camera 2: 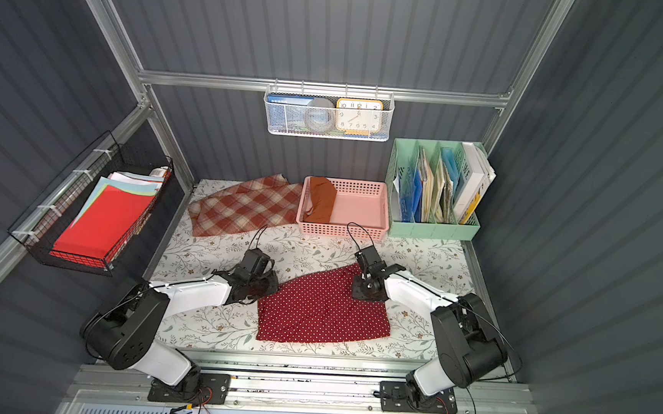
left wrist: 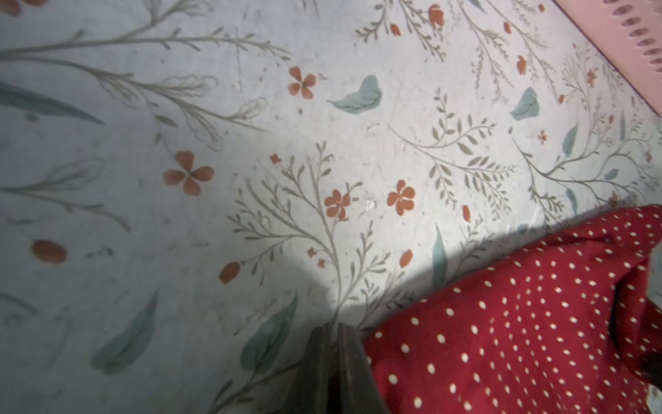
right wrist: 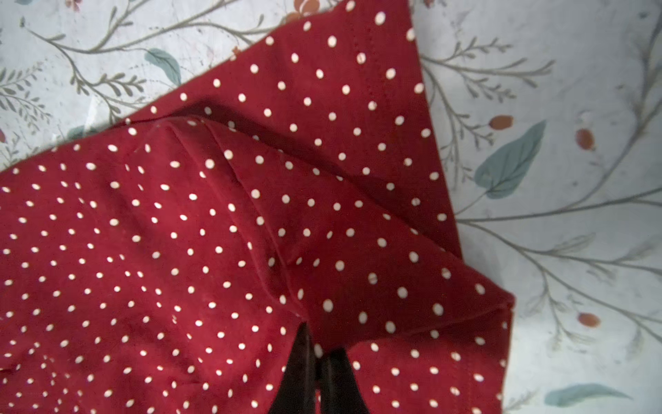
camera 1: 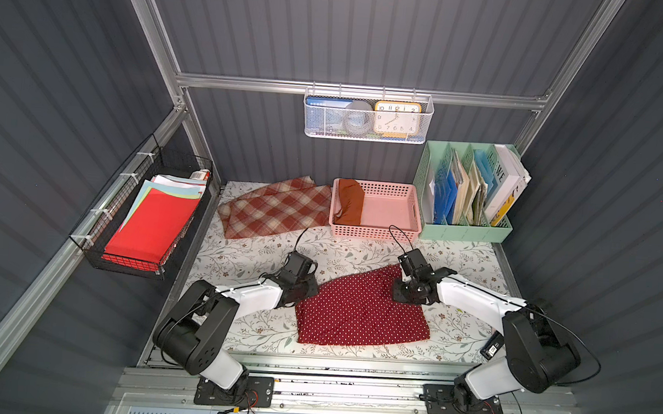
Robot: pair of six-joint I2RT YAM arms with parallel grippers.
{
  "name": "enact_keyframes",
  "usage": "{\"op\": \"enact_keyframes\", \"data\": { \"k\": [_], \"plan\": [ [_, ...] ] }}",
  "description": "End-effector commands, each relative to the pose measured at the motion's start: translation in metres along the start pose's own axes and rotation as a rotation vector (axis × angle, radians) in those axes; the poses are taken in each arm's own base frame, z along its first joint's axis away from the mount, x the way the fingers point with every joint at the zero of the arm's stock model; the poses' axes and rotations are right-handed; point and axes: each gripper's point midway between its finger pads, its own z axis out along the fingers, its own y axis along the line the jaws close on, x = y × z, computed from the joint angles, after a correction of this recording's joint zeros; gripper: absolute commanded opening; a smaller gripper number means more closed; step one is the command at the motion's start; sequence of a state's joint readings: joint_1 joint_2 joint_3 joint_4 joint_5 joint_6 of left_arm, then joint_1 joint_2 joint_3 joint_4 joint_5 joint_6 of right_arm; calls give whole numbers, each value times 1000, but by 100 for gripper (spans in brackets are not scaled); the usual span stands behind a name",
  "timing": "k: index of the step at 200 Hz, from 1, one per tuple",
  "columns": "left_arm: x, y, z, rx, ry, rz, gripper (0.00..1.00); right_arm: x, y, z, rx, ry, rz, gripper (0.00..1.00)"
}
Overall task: Roll up the skirts
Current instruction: Flatten out the skirt at the center of the board.
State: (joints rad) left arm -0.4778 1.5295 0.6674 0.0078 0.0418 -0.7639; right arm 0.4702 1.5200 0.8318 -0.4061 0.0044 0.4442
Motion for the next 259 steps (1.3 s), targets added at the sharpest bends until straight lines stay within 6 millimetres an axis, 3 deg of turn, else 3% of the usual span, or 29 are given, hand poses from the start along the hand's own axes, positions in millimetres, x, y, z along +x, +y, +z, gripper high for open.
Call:
{"op": "enact_keyframes", "data": {
  "k": [1,31,52,76,100,132,167,199,226,238,250,259],
  "plan": [
    [-6,-21,-18,91,-6,23,0,-16,7,-17,-24,-62,3,0],
    [-25,-38,-48,150,-93,46,0,-10,8,-48,-64,-77,24,0],
    [-23,-46,-72,196,-96,61,0,2,11,-81,-132,-106,48,0],
    [1,-62,-96,331,-52,74,0,26,14,-110,-221,-100,85,0],
    [41,-76,-114,425,31,135,0,51,8,-124,-244,-89,119,0],
    [101,-89,-131,557,152,219,0,80,8,-123,-317,-61,168,0],
    [120,-78,-147,639,159,185,0,106,-1,-113,-319,-28,205,0],
    [156,-50,-115,529,333,149,0,128,-8,-89,-259,85,220,0],
    [155,-34,-91,371,352,149,0,132,-17,-71,-190,99,224,15],
    [150,-28,-83,297,340,166,20,132,-21,-68,-156,110,211,29],
    [141,-27,-82,246,316,174,59,131,-22,-70,-135,121,208,35],
    [129,-29,-86,224,273,180,68,127,-20,-76,-136,113,201,36]
  ]
}}
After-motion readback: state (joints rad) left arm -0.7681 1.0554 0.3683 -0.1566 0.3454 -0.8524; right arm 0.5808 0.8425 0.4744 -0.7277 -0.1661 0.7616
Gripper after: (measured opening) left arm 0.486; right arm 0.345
